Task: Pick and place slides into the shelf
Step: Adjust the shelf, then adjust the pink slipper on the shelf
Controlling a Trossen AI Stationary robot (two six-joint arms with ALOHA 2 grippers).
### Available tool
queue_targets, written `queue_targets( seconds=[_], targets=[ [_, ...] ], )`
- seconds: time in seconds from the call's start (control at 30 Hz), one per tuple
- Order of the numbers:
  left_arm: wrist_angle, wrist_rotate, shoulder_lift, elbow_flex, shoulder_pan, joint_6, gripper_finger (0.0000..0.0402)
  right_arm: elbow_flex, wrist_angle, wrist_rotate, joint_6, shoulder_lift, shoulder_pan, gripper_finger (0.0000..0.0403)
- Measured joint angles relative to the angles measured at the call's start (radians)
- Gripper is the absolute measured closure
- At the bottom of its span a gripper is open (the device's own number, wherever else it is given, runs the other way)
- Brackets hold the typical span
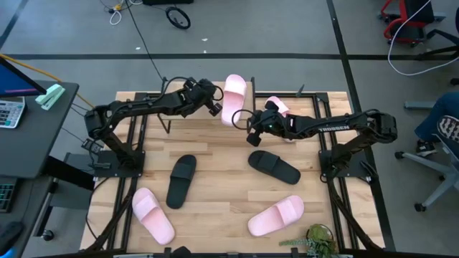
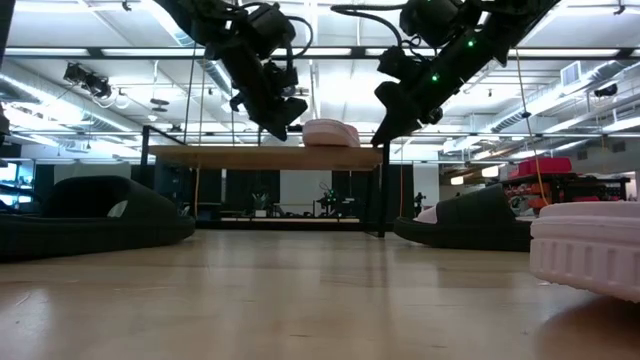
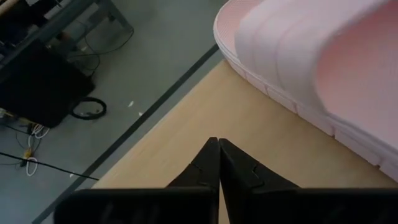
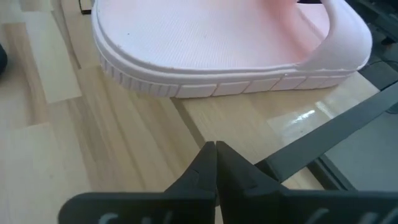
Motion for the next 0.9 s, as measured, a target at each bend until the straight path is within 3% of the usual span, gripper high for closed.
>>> queue_targets(
  seconds=[0.17,0.47,0.53,0.67,0.8,0.9],
  targets=[
    [0.002,0.0,0.0,0.0,-0.003,0.008,0.0393,0.0,0.0,0.012,-0.011,-0.016,0.02,0.0397],
    [0.026,0.005,0.0,0.0,0.025,0.08,0.0396,0.0,0.0,0.039,-0.1,-0.154,0.125,0.04],
    [0.026,0.081,0.0,0.0,0.059,0.077,0.0397,0.0,0.0,0.064,-0.089,-0.178,0.14,0.0399],
    [0.084,0.377,0.0,0.0,0.138,0.021,0.0398,0.0,0.0,0.091,-0.072,-0.199,0.155,0.0396],
    [0.158,0.401,-0.001,0.0,0.188,-0.031,0.0399,0.0,-0.011,0.093,-0.075,-0.193,0.154,0.0396],
    [0.15,0.48,0.0,0.0,0.221,-0.034,0.0399,0.0,-0.024,0.092,-0.101,-0.191,0.144,0.0397]
  ],
)
